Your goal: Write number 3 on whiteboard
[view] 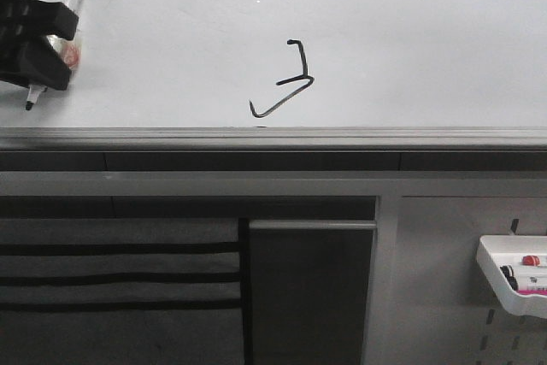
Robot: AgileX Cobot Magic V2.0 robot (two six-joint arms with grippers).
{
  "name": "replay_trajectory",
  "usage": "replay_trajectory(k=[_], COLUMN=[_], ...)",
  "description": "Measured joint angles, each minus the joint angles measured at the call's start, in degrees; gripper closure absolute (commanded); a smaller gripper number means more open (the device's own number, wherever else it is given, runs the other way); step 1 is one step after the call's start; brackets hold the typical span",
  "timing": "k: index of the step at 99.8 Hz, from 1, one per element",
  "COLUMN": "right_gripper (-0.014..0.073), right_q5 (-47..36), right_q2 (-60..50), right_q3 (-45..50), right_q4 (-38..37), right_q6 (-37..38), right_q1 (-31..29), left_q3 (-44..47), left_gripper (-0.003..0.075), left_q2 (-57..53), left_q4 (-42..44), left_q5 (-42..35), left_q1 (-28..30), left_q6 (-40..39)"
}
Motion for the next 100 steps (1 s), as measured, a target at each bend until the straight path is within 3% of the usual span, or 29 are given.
replay_trajectory(k=[15,24,38,54,77,100], right_gripper=[0.0295,0.0295,0.0295,0.0295,0.0295,0.0297], right_q5=[0.0,0.0,0.0,0.98,8.03,15.38], right_q2=[0.0,0.0,-0.34,-2.9,-6.31,-7.71], right_q3=[0.0,0.0,0.0,0.09,0.09,0.09], right_q4=[0.36,0.45,0.45,0.49,-0.52,-0.88], right_q6=[0.09,0.46,1.89,6.0,10.72,24.02], right_q1=[0.0,0.0,0.0,-2.11,-9.78,-15.58], left_q3=[0.0,0.0,0.0,0.0,-0.37,-0.59], left_gripper=[0.043,0.0368,0.0365,0.0365,0.0365,0.0411], left_q2=[0.52,0.61,0.38,-4.28,-19.45,-39.16], left_q4=[-0.38,-0.38,2.75,10.83,19.24,21.15], left_q5=[-0.1,-0.4,0.4,6.42,19.07,30.32], left_q1=[0.0,0.0,0.11,0.35,0.35,0.35], left_q6=[-0.1,-0.1,-0.1,-0.1,-0.1,-0.71])
